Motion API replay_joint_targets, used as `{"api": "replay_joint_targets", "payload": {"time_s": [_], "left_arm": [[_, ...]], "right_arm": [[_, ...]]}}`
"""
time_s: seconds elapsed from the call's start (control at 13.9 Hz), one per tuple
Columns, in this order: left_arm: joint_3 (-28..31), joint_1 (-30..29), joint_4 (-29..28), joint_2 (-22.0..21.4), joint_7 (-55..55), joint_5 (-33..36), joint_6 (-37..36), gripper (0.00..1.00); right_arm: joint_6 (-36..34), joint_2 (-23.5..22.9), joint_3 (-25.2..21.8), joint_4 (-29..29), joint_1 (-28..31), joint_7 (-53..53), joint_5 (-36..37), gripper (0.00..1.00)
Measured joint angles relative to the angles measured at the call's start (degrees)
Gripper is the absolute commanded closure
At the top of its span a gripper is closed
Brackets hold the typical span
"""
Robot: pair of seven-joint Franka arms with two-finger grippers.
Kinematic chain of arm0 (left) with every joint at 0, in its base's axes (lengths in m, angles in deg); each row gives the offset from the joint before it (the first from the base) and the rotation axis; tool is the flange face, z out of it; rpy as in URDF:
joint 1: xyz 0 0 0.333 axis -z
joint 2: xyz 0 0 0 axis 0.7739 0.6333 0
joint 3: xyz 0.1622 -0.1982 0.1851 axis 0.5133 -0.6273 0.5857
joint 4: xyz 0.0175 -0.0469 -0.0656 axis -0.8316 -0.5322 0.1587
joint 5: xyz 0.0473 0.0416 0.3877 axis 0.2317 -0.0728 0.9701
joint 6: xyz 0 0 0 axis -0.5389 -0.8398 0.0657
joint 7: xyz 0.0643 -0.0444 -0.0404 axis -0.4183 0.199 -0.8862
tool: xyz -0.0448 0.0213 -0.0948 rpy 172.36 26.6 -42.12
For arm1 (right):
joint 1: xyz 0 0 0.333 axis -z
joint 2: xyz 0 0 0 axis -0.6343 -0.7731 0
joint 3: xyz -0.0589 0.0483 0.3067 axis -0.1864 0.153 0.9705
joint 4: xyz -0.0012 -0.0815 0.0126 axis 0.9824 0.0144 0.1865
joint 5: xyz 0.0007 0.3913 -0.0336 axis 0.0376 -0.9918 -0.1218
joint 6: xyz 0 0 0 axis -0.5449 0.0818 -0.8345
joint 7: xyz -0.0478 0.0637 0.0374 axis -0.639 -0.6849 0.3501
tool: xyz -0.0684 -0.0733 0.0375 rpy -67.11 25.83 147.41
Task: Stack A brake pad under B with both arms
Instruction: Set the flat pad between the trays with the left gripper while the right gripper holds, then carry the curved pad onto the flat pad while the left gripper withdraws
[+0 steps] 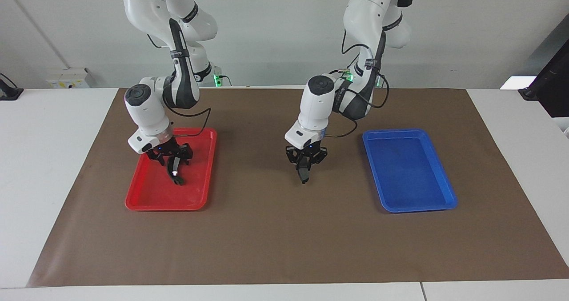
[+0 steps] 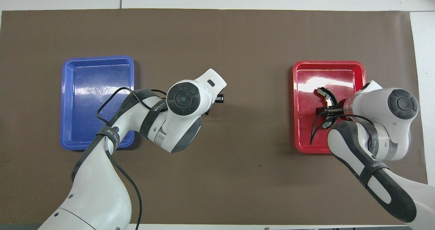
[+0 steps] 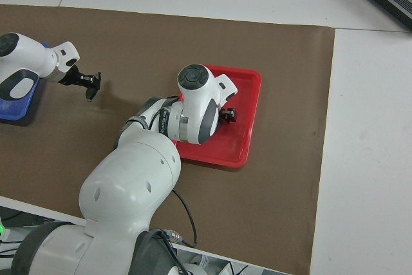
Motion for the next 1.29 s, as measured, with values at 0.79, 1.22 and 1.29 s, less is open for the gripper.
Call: {"api": "replay_joint_targets", "payload": {"time_s": [0.79, 1.22, 1.29], "left_arm": [[1.2, -3.1, 0.4, -4.4, 2.9, 0.1, -6.0, 0.00], [1.8, -18.7, -1.1, -16.5, 14.7, 0.1, -24.4, 0.00], [1.9, -21.3, -1.2, -17.5, 15.9, 0.2, -25.7, 0.00]], "right_arm": [[-1.2, 0.0, 0.0, -1.3, 0.0, -0.1, -0.4, 0.84], [-7.9, 0.1, 0.3, -6.0, -0.2, 0.3, -5.5, 1.00], [-11.0, 0.2, 0.6, -8.3, -0.4, 1.4, -5.6, 1.00]]}}
